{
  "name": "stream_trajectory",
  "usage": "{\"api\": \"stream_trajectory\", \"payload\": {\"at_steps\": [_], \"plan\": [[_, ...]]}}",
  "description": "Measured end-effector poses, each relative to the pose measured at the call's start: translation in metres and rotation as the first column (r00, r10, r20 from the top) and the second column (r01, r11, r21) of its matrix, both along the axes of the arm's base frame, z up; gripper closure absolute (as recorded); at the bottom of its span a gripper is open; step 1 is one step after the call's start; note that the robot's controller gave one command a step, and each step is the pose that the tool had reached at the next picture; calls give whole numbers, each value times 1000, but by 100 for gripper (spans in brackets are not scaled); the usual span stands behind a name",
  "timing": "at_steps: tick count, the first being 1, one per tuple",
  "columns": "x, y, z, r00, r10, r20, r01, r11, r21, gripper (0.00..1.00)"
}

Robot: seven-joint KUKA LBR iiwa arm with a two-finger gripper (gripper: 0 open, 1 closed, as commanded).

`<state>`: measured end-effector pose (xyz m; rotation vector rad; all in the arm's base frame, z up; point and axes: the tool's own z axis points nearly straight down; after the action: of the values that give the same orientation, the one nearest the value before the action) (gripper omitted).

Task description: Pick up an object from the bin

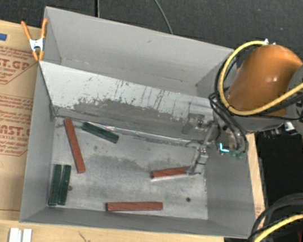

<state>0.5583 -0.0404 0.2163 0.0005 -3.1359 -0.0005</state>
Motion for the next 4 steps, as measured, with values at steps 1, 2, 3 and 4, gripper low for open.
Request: {"api": "stream_trajectory", "payload": {"at_steps": [1,2,3,4], "plan": [[2,0,4,1000,0,8,0,1000,-1,0],[-6,-6,-50,1000,-1,14,1,1000,-1,0],[-13,-9,-132,993,121,6,-121,993,0,100],[-13,-9,-132,993,122,6,-122,993,0,100]]}}
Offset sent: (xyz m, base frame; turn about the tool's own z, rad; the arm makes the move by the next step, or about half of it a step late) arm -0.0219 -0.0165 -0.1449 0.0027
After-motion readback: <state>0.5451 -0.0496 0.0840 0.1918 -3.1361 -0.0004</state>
